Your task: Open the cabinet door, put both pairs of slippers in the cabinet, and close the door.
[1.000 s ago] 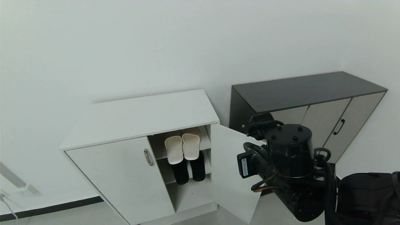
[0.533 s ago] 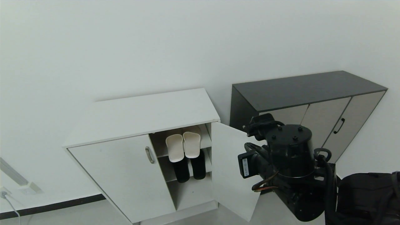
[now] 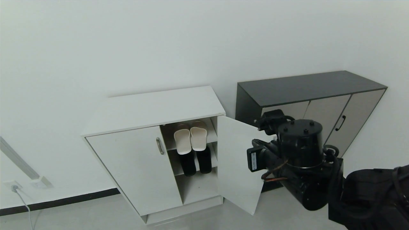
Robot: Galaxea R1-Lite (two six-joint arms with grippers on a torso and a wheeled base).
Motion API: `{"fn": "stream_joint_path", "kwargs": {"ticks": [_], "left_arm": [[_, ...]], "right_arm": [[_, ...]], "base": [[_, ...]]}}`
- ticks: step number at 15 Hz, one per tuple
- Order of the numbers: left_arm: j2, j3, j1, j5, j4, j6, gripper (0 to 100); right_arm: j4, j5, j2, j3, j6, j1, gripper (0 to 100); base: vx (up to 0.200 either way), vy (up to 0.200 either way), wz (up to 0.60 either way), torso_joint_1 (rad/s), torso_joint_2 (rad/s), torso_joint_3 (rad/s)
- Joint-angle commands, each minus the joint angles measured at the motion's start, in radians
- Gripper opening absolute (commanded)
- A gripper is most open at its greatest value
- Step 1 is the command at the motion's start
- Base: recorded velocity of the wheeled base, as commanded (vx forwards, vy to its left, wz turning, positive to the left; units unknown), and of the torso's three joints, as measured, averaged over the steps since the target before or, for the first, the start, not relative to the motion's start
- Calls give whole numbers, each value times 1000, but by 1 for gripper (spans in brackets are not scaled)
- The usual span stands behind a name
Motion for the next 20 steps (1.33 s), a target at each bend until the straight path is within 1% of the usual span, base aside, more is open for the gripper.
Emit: {"fn": "stream_joint_path", "kwargs": {"ticks": [1,3,5,8,10,12,17,20], "left_arm": [[1,0,0,0,0,4,0],[1,0,0,0,0,4,0],[1,0,2,0,0,4,0],[1,0,0,0,0,4,0],[1,0,0,0,0,4,0],[1,0,0,0,0,4,0],[1,0,2,0,0,4,0],[1,0,0,0,0,4,0]], "right_arm": [[26,42,40,-81,-1,-109,0],[112,73,89,-189,7,-188,0],[163,104,150,-301,8,-249,0],[251,144,230,-445,10,-303,0],[287,194,274,-518,47,-333,0],[313,216,333,-589,59,-370,0],[314,245,440,-664,59,-435,0],[314,251,472,-675,70,-444,0]], "base": [[0,0,0,0,0,0],[0,0,0,0,0,0],[0,0,0,0,0,0],[0,0,0,0,0,0],[0,0,0,0,0,0],[0,0,0,0,0,0],[0,0,0,0,0,0],[0,0,0,0,0,0]]}}
